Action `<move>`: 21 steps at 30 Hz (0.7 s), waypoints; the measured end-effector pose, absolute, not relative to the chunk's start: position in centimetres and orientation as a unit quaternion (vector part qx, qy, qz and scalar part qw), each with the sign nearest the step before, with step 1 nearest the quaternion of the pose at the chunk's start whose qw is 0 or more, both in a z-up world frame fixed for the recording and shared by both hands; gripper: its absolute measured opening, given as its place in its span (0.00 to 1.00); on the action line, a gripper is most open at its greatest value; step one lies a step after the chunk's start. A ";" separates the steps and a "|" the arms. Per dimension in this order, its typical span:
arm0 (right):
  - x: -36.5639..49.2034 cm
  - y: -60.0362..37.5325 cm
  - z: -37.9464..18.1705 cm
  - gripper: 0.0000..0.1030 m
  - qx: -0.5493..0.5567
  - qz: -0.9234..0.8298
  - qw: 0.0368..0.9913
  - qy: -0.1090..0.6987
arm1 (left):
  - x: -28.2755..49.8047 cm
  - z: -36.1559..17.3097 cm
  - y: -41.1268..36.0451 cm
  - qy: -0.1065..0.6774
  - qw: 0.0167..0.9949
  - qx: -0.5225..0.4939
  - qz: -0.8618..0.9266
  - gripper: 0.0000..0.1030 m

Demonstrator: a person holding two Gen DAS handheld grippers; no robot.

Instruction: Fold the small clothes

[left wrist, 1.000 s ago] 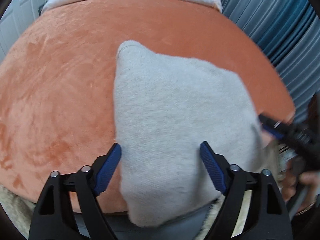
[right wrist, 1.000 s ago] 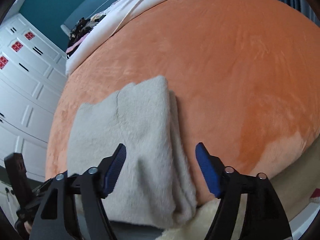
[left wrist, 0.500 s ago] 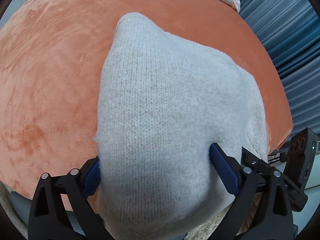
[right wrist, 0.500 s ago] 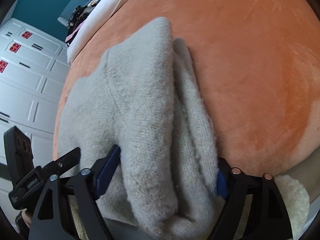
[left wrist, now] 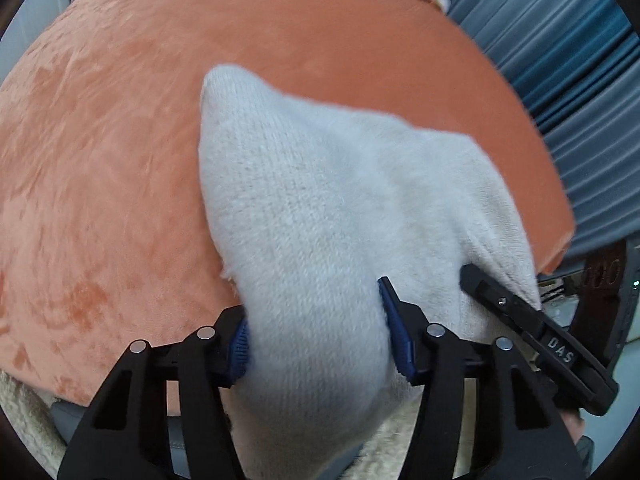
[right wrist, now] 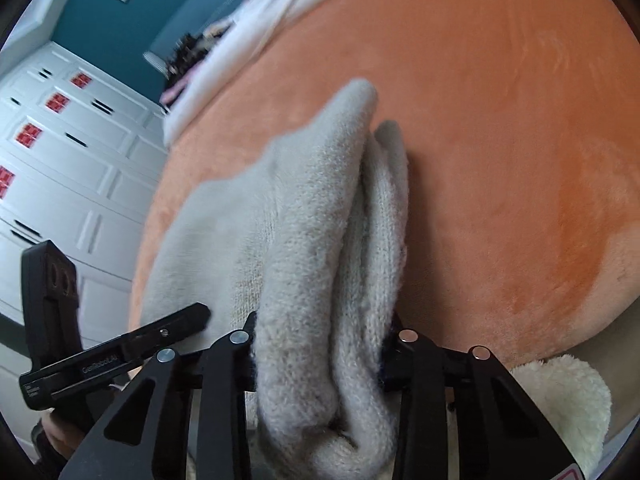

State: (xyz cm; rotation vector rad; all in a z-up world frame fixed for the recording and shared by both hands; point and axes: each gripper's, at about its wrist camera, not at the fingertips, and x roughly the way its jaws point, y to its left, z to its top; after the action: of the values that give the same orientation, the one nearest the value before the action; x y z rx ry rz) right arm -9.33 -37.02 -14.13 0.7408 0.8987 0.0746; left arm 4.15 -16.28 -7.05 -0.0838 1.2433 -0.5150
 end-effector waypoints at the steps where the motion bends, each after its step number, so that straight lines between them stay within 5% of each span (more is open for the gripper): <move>1: -9.6 -37.4 -13.5 0.32 0.346 0.030 0.838 0.420 | 4.3 -6.4 -16.3 0.570 0.782 -0.047 -0.246 0.55; 6: -9.4 -38.6 -17.6 0.35 0.352 0.009 0.803 0.481 | 5.9 -11.0 -13.8 0.615 0.757 -0.056 -0.213 0.74; 7: -9.5 -38.3 -18.7 0.39 0.347 0.005 0.797 0.493 | 6.1 -12.7 -13.4 0.632 0.744 -0.071 -0.205 0.87; 10: -10.0 -38.5 -19.5 0.43 0.377 -0.003 0.791 0.482 | 5.8 -14.8 -12.3 0.639 0.722 -0.144 -0.221 0.89; 11: -10.1 -38.7 -19.6 0.43 0.386 -0.004 0.787 0.481 | 6.0 -15.2 -12.1 0.645 0.712 -0.164 -0.226 0.87; 12: -10.1 -38.9 -19.4 0.40 0.391 -0.005 0.785 0.480 | 6.0 -15.3 -12.0 0.648 0.702 -0.183 -0.232 0.72; 15: -10.2 -38.2 -16.3 0.33 0.362 0.008 0.812 0.457 | 5.7 -12.2 -13.1 0.630 0.722 -0.146 -0.244 0.49; 21: -11.6 -36.1 -6.6 0.32 0.305 0.023 0.875 0.375 | 3.7 -2.5 -15.4 0.551 0.784 -0.048 -0.281 0.43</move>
State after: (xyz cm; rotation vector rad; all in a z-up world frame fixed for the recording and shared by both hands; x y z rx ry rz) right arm -11.64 -36.12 -6.63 0.6374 0.7832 0.0471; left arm 3.67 -15.35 -2.49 -0.1040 1.1886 -0.6061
